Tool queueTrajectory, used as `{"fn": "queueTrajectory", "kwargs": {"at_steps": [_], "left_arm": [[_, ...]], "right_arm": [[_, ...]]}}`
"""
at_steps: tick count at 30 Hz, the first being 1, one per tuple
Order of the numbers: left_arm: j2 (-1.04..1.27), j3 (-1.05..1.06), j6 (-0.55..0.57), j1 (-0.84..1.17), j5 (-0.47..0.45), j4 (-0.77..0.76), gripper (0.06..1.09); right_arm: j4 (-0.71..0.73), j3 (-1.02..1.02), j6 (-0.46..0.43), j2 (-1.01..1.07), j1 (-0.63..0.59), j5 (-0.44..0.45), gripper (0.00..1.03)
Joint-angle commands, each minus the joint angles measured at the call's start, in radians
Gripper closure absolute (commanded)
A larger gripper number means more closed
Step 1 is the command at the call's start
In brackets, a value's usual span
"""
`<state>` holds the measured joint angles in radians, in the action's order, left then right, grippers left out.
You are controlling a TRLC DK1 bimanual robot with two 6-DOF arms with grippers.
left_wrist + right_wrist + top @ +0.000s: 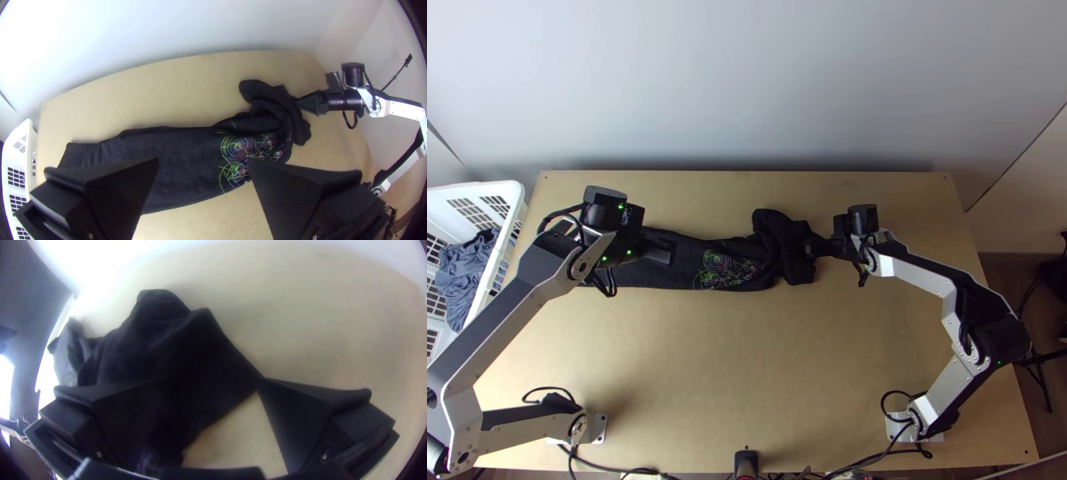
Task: Fold the t-shirt
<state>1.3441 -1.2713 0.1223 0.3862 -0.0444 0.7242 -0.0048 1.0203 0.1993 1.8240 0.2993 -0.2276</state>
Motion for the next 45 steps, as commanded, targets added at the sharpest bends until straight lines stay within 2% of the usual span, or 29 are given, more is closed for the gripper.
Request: {"fn": "queueTrajectory", "kwargs": {"at_steps": [1,3,8,10,12,13,22,32,37,42,45], "left_arm": [[-0.002,0.015,-0.01,-0.013,0.0,-0.003,0.11],[-0.003,0.016,-0.01,-0.017,0.0,-0.005,0.11],[-0.006,0.026,-0.01,-0.027,0.0,-0.003,0.11],[-0.011,0.03,-0.01,-0.032,-0.002,-0.003,0.11],[-0.016,0.033,-0.009,-0.032,-0.002,-0.003,0.11],[-0.019,0.036,-0.009,-0.033,0.0,-0.003,0.11],[-0.072,0.05,0.0,-0.041,-0.002,0.014,0.11],[-0.158,0.133,0.033,0.006,-0.009,0.06,0.11],[-0.203,0.187,0.043,0.131,-0.014,0.087,0.11],[-0.201,0.339,0.011,0.209,-0.003,-0.006,0.11],[-0.177,0.438,-0.036,0.215,0.044,-0.097,0.11]], "right_arm": [[-0.029,0.003,-0.038,0.021,0.026,0.051,0.1],[-0.035,0.003,-0.043,0.021,0.034,0.054,0.11],[-0.038,0.015,-0.074,0.027,0.06,0.079,0.45],[-0.038,0.018,-0.078,0.027,0.073,0.102,0.65],[-0.038,0.024,-0.093,0.026,0.086,0.103,0.93],[-0.04,0.029,-0.093,0.024,0.089,0.106,1.0],[-0.054,0.041,-0.081,-0.081,0.083,0.129,1.0],[-0.262,0.245,-0.04,-0.305,0.083,0.131,1.0],[-0.379,0.428,-0.014,-0.353,0.092,0.137,1.0],[-0.439,0.57,-0.014,-0.356,0.121,0.171,1.0],[-0.454,0.615,-0.006,-0.353,0.13,0.185,1.0]]}}
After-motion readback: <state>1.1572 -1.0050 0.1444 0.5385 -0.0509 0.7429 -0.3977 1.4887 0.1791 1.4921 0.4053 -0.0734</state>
